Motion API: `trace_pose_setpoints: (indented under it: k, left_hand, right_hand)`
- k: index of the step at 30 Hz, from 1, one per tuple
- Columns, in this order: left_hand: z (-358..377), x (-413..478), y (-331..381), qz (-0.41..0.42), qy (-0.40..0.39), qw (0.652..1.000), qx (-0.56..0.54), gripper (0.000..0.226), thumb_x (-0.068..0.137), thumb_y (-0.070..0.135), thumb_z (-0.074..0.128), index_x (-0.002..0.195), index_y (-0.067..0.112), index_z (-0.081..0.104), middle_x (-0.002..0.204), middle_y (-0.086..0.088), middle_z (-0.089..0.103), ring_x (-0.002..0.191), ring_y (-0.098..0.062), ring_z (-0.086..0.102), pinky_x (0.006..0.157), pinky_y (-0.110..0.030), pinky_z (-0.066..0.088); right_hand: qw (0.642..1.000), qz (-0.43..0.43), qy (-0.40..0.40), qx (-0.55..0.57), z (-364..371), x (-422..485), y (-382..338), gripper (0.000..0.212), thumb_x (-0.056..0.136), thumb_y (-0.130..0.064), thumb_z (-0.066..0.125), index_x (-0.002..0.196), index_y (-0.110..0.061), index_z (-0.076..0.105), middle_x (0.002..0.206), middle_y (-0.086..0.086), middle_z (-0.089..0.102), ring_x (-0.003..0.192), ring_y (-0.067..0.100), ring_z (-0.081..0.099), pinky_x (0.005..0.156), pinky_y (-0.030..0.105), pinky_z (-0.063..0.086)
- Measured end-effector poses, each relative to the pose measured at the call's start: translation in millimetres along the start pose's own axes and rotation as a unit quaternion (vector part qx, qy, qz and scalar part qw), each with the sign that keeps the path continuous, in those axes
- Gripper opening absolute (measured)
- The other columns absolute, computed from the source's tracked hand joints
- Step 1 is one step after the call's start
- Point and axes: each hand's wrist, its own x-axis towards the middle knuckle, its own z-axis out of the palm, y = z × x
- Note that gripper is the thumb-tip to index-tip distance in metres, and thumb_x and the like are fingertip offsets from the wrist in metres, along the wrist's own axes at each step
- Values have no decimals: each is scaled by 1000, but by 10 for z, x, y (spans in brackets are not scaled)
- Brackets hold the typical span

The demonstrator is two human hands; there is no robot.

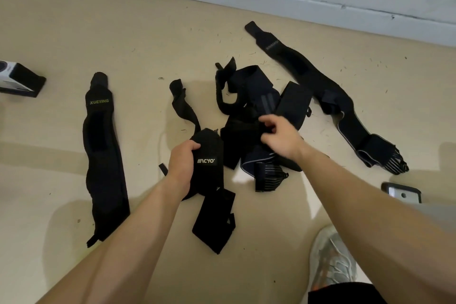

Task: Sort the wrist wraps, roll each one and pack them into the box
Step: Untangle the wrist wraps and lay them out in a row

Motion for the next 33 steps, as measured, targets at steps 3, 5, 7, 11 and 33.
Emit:
trace_pose_setpoints:
  k: [3, 5, 7, 11, 33]
  left_hand:
    - [8, -4, -26, -8, 4, 1000, 4, 19, 94, 27, 58, 106, 13, 62, 105, -15, 70, 106, -36, 68, 103, -54, 54]
    - [14, -2, -52, -12, 1, 1000, 8, 20, 94, 28, 58, 106, 13, 62, 106, -16, 70, 106, -37, 68, 103, -54, 54]
    - [25, 2, -77, -11, -3, 1000, 15, 19, 94, 27, 58, 106, 13, 62, 105, -15, 69, 104, -36, 68, 102, -53, 55]
    - [41, -19, -94, 5, -11, 1000, 26, 25, 92, 27, 58, 110, 13, 66, 110, -17, 72, 103, -37, 70, 98, -54, 55]
    - [-192, 231, -192, 50, 20, 993, 104, 22, 101, 23, 50, 106, 15, 69, 116, -13, 72, 113, -33, 66, 106, -50, 51]
  right_hand:
    - [986, -6, -90, -141, 195, -159, 196, 97, 81, -30, 77, 160, -33, 21, 151, 6, 37, 139, 35, 31, 115, 46, 35]
    - [977, -27, -51, -205, 290, -190, 198, 97, 85, -35, 74, 162, -33, 15, 151, 3, 44, 137, 34, 36, 111, 49, 39]
    - [970, -79, -28, -229, 360, -233, 127, 89, 85, -31, 69, 161, -33, 22, 145, 2, 55, 131, 32, 47, 106, 48, 43]
    - [958, -160, -116, -208, 559, -416, 52, 80, 81, -25, 66, 155, -37, 36, 129, -1, 66, 122, 25, 53, 105, 43, 43]
    - [980, 8, 29, 198, 134, -251, 399, 32, 102, -31, 61, 87, -3, 63, 79, 11, 60, 76, 24, 57, 78, 38, 44]
